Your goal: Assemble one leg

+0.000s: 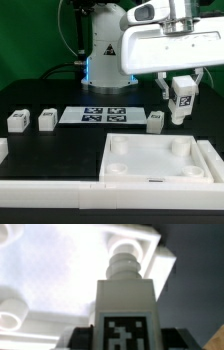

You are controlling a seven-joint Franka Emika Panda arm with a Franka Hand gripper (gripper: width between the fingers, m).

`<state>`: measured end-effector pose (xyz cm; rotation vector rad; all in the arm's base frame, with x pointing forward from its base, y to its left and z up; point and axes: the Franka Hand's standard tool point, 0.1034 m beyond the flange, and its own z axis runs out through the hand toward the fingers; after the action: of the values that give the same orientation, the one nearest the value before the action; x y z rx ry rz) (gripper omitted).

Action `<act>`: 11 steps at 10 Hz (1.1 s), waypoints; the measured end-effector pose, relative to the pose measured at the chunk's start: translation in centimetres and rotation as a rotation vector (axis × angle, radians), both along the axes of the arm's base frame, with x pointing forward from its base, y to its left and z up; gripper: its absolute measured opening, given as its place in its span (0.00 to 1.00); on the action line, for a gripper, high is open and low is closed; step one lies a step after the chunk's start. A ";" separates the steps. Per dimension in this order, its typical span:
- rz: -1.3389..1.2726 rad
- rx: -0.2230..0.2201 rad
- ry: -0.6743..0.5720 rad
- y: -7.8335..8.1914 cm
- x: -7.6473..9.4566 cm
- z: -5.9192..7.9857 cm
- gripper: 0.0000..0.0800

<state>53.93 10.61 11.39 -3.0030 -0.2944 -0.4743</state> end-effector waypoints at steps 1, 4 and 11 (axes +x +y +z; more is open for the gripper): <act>0.014 -0.003 -0.009 -0.2 1.1 -0.2 0.36; 0.043 -0.012 -0.071 -0.5 3.0 -0.4 0.36; 0.026 -0.019 -0.216 -1.8 5.0 -1.1 0.36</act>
Offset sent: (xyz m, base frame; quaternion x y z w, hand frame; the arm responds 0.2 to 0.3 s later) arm 0.0000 0.0000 0.0000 0.0000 0.0899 0.0000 0.9960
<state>58.92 8.80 10.32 -2.9641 -0.3546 -0.7993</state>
